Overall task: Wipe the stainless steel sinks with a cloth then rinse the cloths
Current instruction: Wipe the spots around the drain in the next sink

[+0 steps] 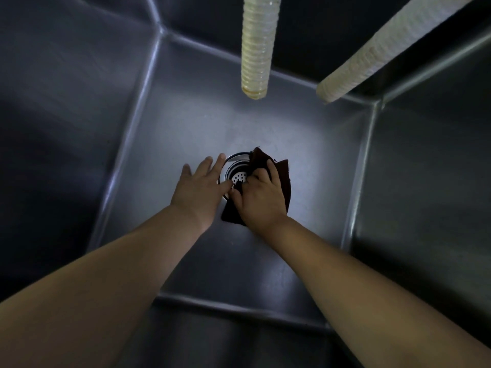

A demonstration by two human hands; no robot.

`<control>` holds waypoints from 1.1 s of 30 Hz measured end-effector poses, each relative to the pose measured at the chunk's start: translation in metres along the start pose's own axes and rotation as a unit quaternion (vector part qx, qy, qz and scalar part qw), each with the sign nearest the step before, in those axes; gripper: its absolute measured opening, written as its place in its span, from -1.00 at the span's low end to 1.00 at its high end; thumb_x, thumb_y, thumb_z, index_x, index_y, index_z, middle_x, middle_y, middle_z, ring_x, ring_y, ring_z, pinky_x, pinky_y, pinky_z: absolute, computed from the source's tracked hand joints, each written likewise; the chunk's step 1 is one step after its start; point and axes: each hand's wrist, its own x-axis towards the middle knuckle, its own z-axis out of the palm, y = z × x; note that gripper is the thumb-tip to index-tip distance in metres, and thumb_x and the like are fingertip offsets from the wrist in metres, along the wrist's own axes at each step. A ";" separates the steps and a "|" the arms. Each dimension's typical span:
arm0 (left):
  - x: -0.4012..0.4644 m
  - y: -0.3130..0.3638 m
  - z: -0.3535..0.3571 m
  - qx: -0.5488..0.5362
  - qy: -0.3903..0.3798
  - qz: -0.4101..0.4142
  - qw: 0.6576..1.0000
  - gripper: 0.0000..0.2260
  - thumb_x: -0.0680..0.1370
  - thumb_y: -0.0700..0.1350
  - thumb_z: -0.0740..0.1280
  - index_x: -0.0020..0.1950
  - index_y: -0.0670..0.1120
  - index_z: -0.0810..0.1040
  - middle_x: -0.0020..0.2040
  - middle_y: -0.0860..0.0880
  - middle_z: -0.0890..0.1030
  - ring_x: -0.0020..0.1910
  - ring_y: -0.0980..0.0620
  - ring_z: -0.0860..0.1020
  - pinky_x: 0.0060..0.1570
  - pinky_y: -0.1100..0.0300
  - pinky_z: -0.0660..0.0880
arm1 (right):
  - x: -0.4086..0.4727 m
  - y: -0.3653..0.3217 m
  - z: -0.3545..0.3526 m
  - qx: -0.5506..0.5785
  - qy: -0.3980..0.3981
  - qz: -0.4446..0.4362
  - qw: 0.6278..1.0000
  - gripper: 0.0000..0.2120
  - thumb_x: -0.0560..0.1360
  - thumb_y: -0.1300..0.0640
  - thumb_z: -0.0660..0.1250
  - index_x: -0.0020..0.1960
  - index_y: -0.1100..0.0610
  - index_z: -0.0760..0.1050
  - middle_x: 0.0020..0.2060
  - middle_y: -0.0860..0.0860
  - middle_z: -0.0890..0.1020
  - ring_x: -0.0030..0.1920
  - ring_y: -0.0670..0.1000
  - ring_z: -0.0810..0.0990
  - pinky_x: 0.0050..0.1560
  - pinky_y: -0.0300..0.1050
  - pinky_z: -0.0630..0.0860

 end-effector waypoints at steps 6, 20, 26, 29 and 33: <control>0.000 0.001 0.000 0.002 0.011 0.003 1.000 -0.24 0.47 -0.12 0.37 0.52 0.14 -0.02 0.53 -0.10 -0.31 0.52 -0.13 -0.17 0.45 -0.15 0.05 | -0.019 0.013 0.003 0.029 0.009 -0.054 0.998 -0.55 0.59 -0.12 0.04 0.24 0.10 0.54 0.18 -0.01 0.59 0.34 0.07 0.38 0.50 0.07 -0.19; -0.020 -0.018 0.014 -0.077 0.045 -0.126 0.988 0.16 0.25 0.25 0.48 0.52 -0.09 -0.26 0.54 -0.15 -0.17 0.52 -0.15 -0.14 0.46 -0.15 -0.01 | -0.036 0.043 0.006 -0.012 0.029 0.107 0.994 -0.31 0.51 -0.16 0.07 0.52 0.19 0.13 0.49 0.19 0.20 0.50 0.23 0.10 0.47 0.24 0.00; -0.027 -0.019 0.015 -0.097 0.057 -0.124 0.986 0.08 0.25 0.25 0.48 0.52 -0.09 -0.10 0.49 -0.12 0.06 0.45 -0.11 0.08 0.41 -0.02 0.11 | 0.050 0.031 -0.009 -0.015 0.026 0.075 0.997 -0.39 0.57 -0.10 0.02 0.55 0.08 -0.01 0.54 0.08 0.06 0.53 0.14 -0.04 0.49 0.17 -0.11; -0.032 -0.036 0.006 -0.167 0.028 -0.116 0.979 -0.10 0.34 0.12 0.48 0.50 -0.11 0.05 0.48 -0.10 0.11 0.43 -0.11 0.15 0.35 0.04 0.22 | 0.076 0.010 -0.013 -0.023 0.018 0.019 0.999 -0.41 0.58 -0.08 0.00 0.56 0.04 -0.04 0.55 0.06 0.03 0.53 0.14 -0.06 0.48 0.16 -0.15; -0.045 -0.069 -0.010 -0.138 0.028 -0.190 0.972 -0.56 0.45 -0.13 0.37 0.28 -0.15 0.34 0.28 -0.12 0.33 0.28 -0.14 0.30 0.16 0.03 0.38 | 0.081 -0.024 -0.011 -0.023 0.009 -0.065 0.998 -0.41 0.57 -0.06 0.03 0.55 0.03 -0.01 0.55 0.05 0.04 0.53 0.14 -0.05 0.48 0.16 -0.18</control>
